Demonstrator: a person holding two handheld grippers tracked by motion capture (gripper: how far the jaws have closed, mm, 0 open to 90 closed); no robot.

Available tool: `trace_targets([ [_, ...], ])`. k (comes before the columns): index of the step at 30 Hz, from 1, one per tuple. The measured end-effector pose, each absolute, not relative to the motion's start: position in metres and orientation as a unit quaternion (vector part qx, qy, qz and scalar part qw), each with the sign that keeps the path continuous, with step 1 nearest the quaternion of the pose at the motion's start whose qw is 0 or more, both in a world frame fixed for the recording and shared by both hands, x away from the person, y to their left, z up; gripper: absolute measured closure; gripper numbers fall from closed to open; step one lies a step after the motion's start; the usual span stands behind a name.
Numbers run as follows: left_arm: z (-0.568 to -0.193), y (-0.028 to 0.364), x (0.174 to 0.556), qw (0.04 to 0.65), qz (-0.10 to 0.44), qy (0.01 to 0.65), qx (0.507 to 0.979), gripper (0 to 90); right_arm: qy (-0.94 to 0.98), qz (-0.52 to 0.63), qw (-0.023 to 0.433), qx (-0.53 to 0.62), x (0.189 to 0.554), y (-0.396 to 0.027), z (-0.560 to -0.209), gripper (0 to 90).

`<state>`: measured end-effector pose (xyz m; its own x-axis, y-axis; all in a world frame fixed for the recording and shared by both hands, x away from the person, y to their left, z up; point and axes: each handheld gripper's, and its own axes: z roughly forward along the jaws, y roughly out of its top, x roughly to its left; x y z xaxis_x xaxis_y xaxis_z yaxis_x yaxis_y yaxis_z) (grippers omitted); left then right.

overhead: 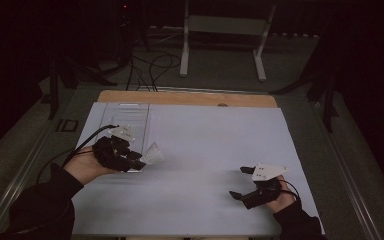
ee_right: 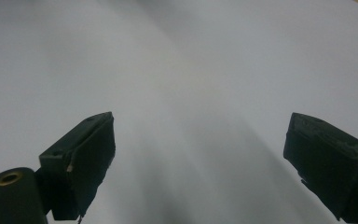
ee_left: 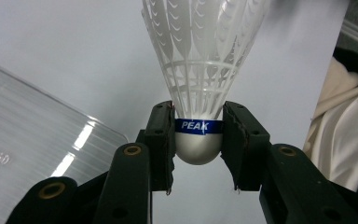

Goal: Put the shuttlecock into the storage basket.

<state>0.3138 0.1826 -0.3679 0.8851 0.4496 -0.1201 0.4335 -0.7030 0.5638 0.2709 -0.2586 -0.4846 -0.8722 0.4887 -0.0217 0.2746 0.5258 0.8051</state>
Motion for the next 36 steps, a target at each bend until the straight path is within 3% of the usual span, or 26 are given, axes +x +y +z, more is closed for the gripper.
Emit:
trace_targets([
  [16,-0.344,0.211,0.325,0.33,0.041,0.275,0.902,65.3,0.864,0.436,0.129,0.218,0.267,-0.262,-0.488,8.8],
  [36,-0.337,0.252,0.335,0.33,0.082,0.364,0.867,65.3,0.863,0.433,0.127,0.224,0.267,-0.265,-0.488,8.8],
])
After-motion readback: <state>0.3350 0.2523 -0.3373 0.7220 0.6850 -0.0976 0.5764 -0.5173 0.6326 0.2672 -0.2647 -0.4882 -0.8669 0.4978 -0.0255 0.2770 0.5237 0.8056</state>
